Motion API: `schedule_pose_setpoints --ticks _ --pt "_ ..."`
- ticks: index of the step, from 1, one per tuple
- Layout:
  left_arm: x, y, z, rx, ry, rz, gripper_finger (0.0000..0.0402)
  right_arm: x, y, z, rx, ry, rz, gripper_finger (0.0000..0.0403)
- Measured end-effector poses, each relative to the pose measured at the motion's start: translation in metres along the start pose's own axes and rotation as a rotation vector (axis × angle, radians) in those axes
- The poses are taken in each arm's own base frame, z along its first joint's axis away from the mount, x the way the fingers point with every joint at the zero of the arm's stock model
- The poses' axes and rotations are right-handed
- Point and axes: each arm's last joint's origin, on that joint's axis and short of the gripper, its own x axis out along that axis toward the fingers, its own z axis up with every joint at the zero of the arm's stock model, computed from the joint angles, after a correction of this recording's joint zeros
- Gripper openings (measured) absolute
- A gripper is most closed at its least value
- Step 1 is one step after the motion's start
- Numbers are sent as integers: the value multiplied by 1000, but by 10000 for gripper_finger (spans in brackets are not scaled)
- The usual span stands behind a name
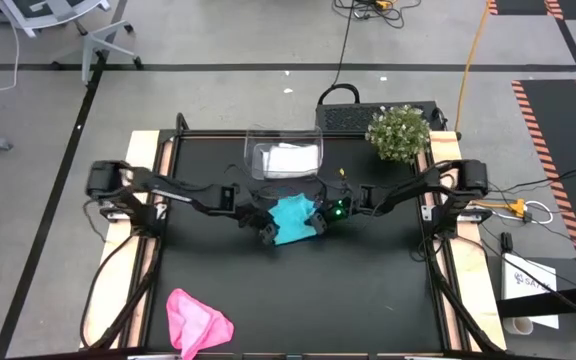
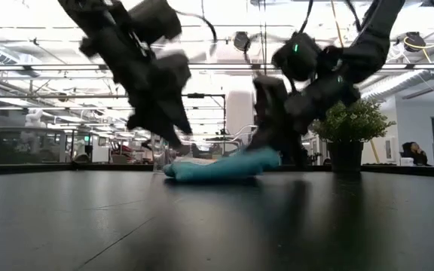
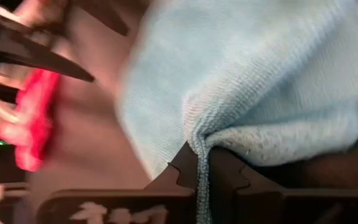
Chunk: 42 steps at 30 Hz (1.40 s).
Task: Fold microfiber towels
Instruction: Put the blue microfiber towel into the transparent bin
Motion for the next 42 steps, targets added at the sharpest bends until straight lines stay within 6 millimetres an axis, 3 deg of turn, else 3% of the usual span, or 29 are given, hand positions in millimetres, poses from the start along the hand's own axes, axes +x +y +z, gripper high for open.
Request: schedule_pose_setpoints --ticks 7,12,17,21,25,33,37,42 --pt "-80 -2 7 -16 -133 57 207 -40 33 25 -48 -150 135 2" --pt "-127 1 6 -27 -261 87 207 -76 54 55 -122 -314 217 1" --pt "-156 4 3 -17 -352 93 207 -111 74 99 -263 -490 244 1" --pt "-167 7 0 -20 -377 118 207 -122 75 133 -337 -509 200 1" --pt "-169 9 -3 -20 -374 151 207 -113 63 164 -350 -478 156 1" --pt "-166 11 -5 -16 -342 182 207 -65 13 211 -309 -405 99 0" --pt "-166 11 -5 -17 -342 182 207 -49 -10 211 -273 -353 47 0" --pt "-166 11 -6 -17 -333 188 207 -32 -34 189 -239 -212 -28 0"
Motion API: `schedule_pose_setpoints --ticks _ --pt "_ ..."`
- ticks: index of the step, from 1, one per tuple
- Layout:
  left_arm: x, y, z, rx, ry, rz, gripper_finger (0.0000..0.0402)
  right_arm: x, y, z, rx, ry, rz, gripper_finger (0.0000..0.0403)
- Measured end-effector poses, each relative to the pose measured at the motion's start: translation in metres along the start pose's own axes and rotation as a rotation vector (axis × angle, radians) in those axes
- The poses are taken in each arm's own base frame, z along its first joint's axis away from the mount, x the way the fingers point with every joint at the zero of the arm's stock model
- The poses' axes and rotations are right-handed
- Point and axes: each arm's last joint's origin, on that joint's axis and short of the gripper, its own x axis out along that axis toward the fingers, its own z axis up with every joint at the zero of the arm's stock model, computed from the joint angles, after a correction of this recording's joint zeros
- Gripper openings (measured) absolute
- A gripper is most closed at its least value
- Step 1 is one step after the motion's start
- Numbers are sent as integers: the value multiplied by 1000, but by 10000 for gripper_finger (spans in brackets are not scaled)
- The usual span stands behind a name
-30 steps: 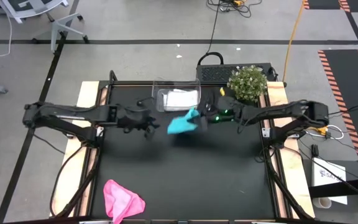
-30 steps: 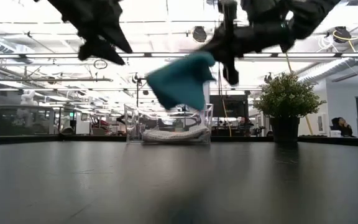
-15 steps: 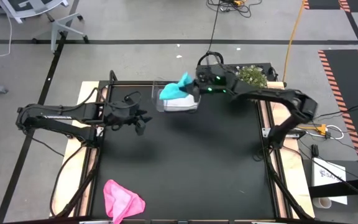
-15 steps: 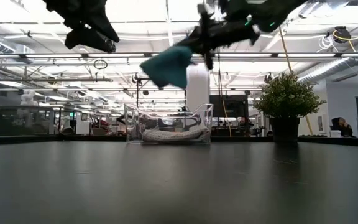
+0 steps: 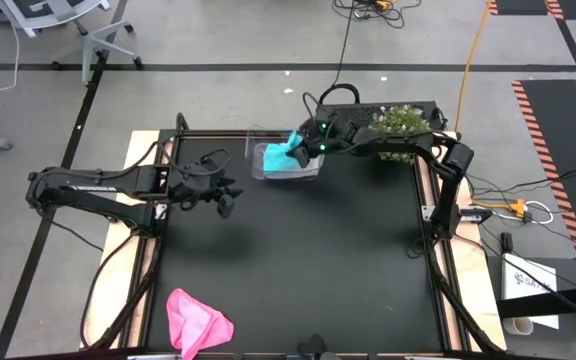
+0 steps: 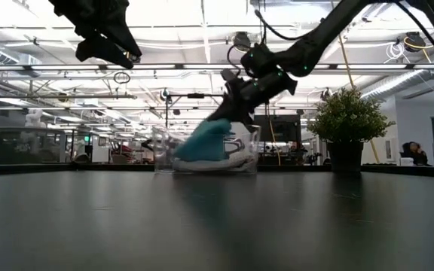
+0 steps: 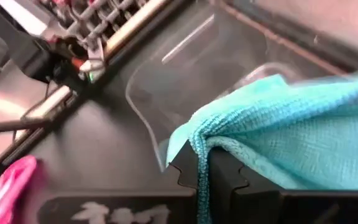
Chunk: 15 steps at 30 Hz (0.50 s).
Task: Fold microfiber towels
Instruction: Put the blue microfiber towel into the transparent bin
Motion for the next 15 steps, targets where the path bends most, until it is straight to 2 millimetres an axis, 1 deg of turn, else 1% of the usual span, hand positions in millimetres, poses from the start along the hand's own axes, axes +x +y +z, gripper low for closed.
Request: schedule_pose_setpoints --ticks 3,6,9,12,15 --pt "0 0 0 0 -1 0 207 2 -3 -17 23 50 -12 0" --pt "0 0 0 -3 -2 3 207 4 -6 -29 38 81 -21 0" --pt "0 0 0 -3 -2 3 207 3 -7 -32 53 89 -23 10" --pt "0 0 0 -7 -2 3 207 1 -6 -33 62 103 -28 38" --pt "0 0 0 -7 -2 2 207 -5 -2 -30 56 102 -29 67"
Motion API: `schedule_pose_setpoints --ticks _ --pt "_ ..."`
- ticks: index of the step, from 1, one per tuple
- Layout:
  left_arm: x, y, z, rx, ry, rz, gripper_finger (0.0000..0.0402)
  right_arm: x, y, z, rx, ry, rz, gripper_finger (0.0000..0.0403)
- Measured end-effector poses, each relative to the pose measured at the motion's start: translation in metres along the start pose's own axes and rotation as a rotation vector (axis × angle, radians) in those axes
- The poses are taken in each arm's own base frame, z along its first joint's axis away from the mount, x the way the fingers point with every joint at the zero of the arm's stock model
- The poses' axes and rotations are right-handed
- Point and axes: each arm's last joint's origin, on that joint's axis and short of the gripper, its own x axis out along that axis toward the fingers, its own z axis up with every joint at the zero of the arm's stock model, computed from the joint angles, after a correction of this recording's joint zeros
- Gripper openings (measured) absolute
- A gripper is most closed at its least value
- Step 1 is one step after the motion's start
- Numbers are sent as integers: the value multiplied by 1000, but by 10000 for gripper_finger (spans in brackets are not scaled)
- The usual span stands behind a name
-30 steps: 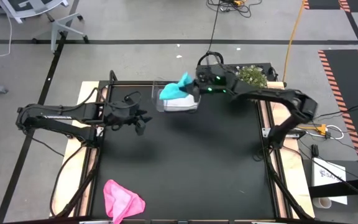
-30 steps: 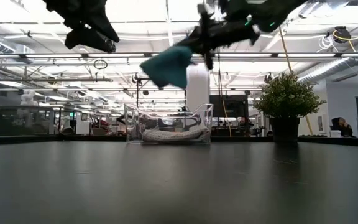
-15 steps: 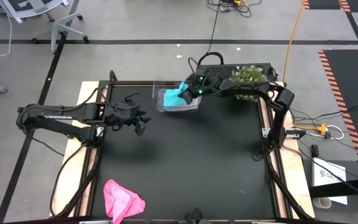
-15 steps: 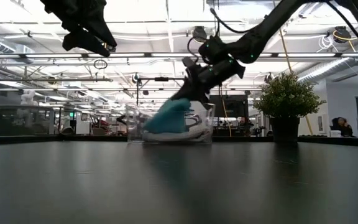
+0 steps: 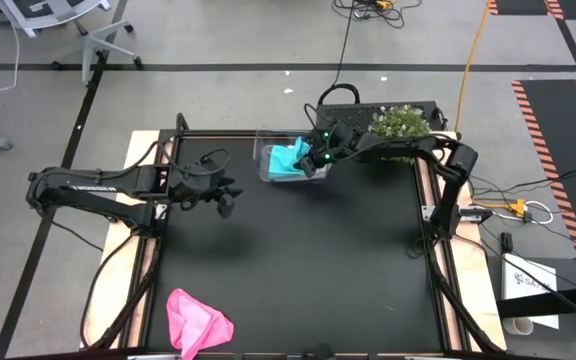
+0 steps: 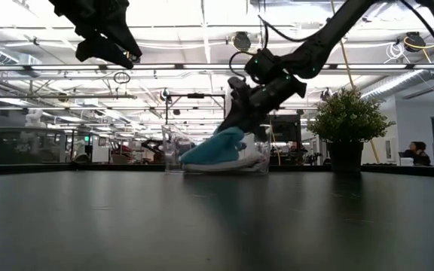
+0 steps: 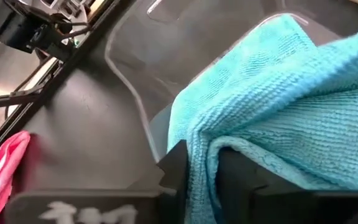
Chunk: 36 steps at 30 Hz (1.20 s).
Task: Fold microfiber towels
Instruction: Put the blue microfiber towel into the transparent bin
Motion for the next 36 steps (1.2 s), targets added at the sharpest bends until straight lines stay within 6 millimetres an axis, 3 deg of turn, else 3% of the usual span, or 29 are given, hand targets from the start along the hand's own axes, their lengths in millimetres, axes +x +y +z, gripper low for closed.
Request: schedule_pose_setpoints --ticks 12,20,24,28,36 --pt "0 0 0 3 -1 -1 207 -43 22 3 -70 38 -132 107" --pt "0 0 0 3 -2 -2 207 -55 36 7 -93 -3 -129 111" --pt "0 0 0 3 -1 -2 207 -53 43 4 -124 3 -122 111" --pt "0 0 0 3 -2 -2 207 -52 43 1 -167 14 -193 111" --pt "0 0 0 2 -2 -2 207 -76 33 0 -129 74 -287 111"
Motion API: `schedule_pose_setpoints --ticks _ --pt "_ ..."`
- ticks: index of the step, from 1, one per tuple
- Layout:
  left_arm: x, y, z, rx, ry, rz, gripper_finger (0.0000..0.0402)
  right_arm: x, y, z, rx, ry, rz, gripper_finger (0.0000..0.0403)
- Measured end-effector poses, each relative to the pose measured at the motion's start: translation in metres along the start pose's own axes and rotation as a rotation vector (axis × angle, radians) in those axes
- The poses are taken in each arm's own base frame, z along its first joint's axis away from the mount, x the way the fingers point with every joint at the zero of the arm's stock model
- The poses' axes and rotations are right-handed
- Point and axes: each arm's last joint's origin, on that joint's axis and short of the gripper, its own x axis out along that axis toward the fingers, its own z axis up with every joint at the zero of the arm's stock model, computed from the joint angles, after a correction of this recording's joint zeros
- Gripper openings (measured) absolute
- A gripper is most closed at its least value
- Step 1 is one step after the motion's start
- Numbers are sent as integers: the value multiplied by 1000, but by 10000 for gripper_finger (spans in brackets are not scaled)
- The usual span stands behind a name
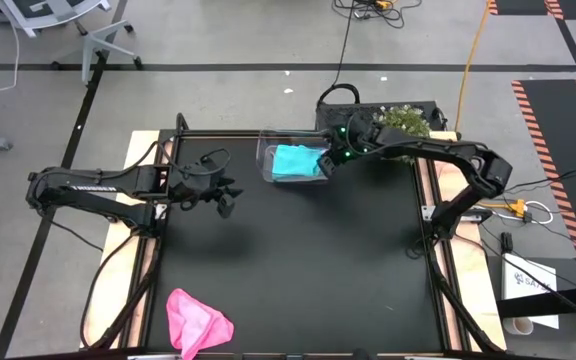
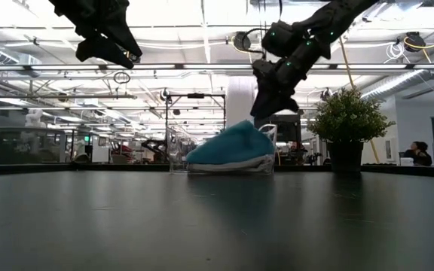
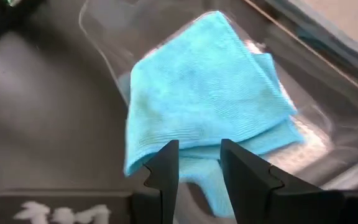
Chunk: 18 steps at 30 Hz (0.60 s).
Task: Fold microfiber towels
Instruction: Put the blue microfiber towel into the transparent bin
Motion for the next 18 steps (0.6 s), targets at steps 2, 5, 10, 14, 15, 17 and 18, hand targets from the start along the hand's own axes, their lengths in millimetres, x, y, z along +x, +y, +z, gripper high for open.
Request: schedule_pose_setpoints --ticks 2,5,10,14,15,17,18 --pt "0 0 0 0 0 0 207 -7 1 3 -7 -31 -10 112" --pt "0 0 0 0 0 0 207 -10 4 8 -15 -88 7 112" --pt "0 0 0 -1 -1 1 207 1 11 9 -47 -104 29 112" --pt "0 0 0 -3 -2 3 207 23 5 2 -32 -42 16 112" --pt "0 0 0 -4 -2 4 207 29 3 1 -27 -27 19 112" --pt "0 0 0 -5 -5 8 207 41 0 -2 -4 2 73 112" --pt "0 0 0 -5 -6 11 207 47 0 -4 14 19 107 112"
